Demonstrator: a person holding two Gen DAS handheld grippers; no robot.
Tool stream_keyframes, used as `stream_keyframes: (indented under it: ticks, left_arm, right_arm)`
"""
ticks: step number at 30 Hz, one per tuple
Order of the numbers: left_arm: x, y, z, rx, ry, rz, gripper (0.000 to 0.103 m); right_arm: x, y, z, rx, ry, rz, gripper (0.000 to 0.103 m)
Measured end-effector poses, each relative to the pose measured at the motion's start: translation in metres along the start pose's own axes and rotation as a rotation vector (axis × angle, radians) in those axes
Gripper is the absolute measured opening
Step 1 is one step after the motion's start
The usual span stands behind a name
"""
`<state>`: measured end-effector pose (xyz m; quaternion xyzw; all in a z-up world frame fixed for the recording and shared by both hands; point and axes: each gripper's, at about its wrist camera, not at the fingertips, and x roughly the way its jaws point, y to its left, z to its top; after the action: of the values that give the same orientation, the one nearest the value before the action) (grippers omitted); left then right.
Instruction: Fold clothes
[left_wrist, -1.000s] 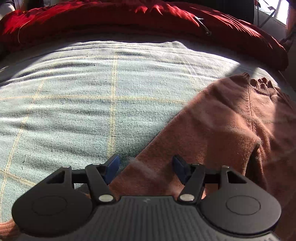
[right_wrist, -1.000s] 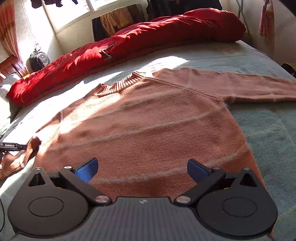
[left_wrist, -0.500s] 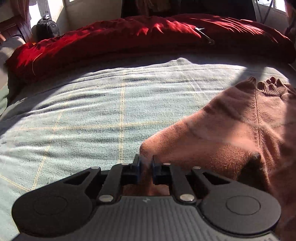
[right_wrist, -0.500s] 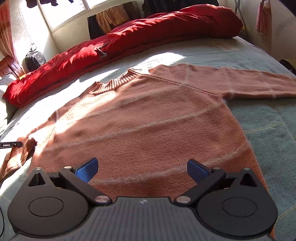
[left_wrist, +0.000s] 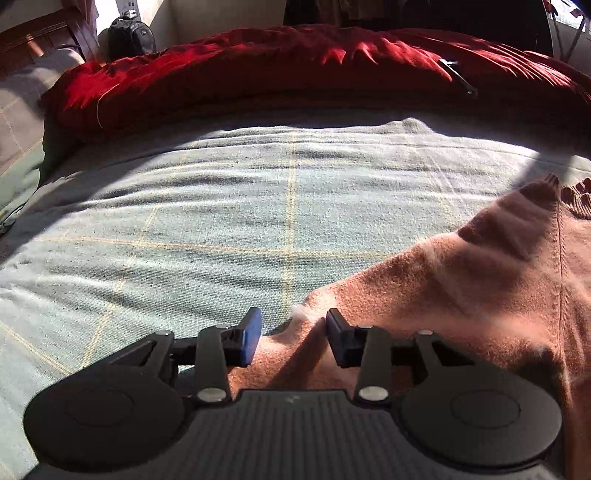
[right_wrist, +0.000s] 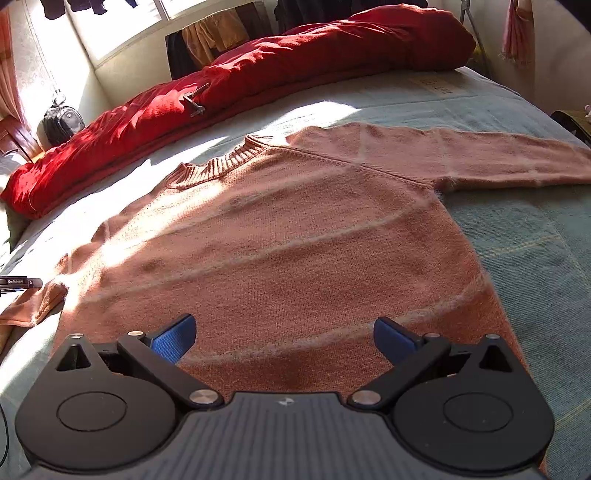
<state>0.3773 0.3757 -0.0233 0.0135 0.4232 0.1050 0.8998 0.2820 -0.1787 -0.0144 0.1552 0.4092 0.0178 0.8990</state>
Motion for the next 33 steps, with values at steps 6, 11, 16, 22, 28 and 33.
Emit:
stream_keyframes:
  ticks: [6, 11, 16, 22, 28, 33]
  left_arm:
    - [-0.043, 0.030, 0.009, -0.095, -0.088, -0.001, 0.061]
    - [-0.067, 0.081, -0.010, -0.223, -0.100, 0.125, 0.068]
    - [-0.066, 0.134, -0.062, -0.416, -0.017, 0.236, 0.068]
    - [-0.051, 0.157, -0.115, -0.557, 0.057, 0.248, 0.070]
    - [-0.050, 0.134, -0.120, -0.505, 0.030, 0.212, 0.071]
    - [-0.055, 0.113, -0.109, -0.423, -0.020, 0.218, 0.025]
  right_arm:
    - [0.002, 0.004, -0.001, -0.012, 0.008, 0.019, 0.103]
    - [0.001, 0.001, -0.002, 0.002, 0.002, 0.034, 0.103]
    - [0.002, -0.002, -0.004, 0.016, 0.011, 0.046, 0.103]
    - [0.001, 0.002, -0.006, 0.002, 0.018, 0.053, 0.103]
    - [-0.003, 0.007, -0.008, -0.014, 0.019, 0.060, 0.103]
    - [-0.005, 0.006, -0.009, -0.008, 0.014, 0.056, 0.103]
